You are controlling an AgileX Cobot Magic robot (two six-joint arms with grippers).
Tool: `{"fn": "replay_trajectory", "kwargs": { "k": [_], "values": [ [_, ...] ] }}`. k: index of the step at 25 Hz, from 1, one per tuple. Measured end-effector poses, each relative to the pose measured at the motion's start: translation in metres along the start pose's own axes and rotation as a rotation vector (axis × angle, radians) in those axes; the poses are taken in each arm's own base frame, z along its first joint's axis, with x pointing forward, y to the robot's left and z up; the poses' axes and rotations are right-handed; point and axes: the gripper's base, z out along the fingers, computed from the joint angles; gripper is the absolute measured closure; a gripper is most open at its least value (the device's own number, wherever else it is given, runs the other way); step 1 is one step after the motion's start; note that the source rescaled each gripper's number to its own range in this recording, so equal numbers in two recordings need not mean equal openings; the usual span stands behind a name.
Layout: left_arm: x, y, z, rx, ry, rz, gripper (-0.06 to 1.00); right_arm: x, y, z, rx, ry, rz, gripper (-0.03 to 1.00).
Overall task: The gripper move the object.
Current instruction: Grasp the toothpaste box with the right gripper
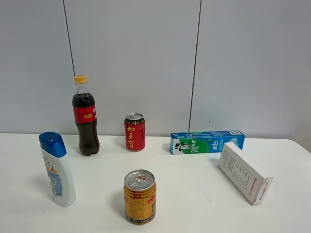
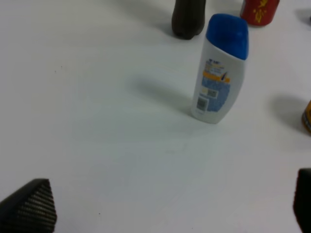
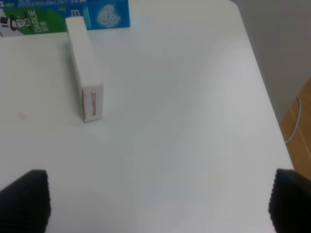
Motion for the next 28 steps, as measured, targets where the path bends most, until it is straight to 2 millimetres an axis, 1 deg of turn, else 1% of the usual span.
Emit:
{"fn": "replay_trajectory", "kwargs": {
  "k": [1,28],
  "values": [
    [0.0,0.0,0.0,0.0,0.0,0.0,-0.06,0.0,0.0,0.0,0.0,0.0,0.0,0.13],
    [0.0,0.0,0.0,0.0,0.0,0.0,-0.06,0.0,0.0,0.0,0.0,0.0,0.0,0.13]
  ]
}}
